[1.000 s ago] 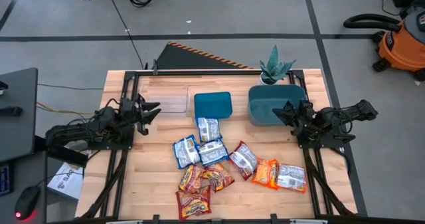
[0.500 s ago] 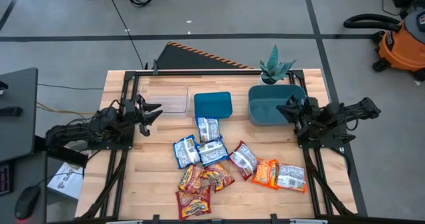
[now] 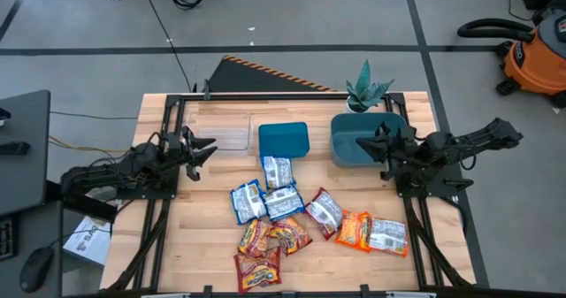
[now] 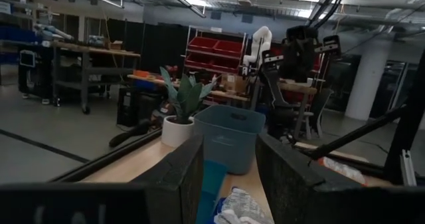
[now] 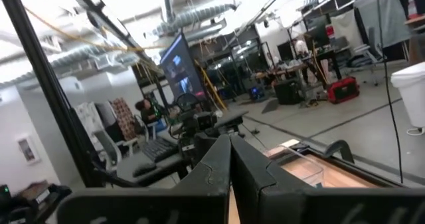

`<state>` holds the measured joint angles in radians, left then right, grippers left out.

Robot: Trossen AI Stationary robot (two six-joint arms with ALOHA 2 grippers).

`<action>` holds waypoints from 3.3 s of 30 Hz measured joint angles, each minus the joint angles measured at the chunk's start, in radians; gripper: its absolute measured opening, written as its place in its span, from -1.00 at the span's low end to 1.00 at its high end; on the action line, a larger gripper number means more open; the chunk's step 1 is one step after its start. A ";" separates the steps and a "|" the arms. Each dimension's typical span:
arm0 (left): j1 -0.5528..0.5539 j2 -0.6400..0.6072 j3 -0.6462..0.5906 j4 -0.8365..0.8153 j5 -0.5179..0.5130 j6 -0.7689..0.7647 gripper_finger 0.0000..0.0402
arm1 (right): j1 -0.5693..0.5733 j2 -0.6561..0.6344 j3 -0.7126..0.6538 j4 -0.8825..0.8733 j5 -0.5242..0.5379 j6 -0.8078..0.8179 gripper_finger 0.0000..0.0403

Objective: Sort Maruchan noodles
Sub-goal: Put the blue noodle pack into the green bin

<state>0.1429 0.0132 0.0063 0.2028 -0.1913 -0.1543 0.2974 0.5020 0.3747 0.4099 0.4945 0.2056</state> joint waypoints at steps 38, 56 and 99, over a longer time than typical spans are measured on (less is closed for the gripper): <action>0.000 0.000 0.000 -0.106 -0.046 -0.122 -0.29 | -0.142 0.883 0.726 -0.664 -0.079 0.064 -0.91; 0.000 0.000 0.000 -0.121 -0.053 -0.120 -0.29 | -0.177 1.274 1.063 -1.229 -0.513 0.067 -0.37; 0.000 0.000 0.001 -0.140 -0.022 -0.190 -0.29 | -0.271 1.437 1.109 -1.061 -0.314 -0.313 -0.30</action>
<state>0.1425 0.0130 0.0071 0.0623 -0.2133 -0.3443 0.0265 1.9390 1.4834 -0.6516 0.1809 -0.1073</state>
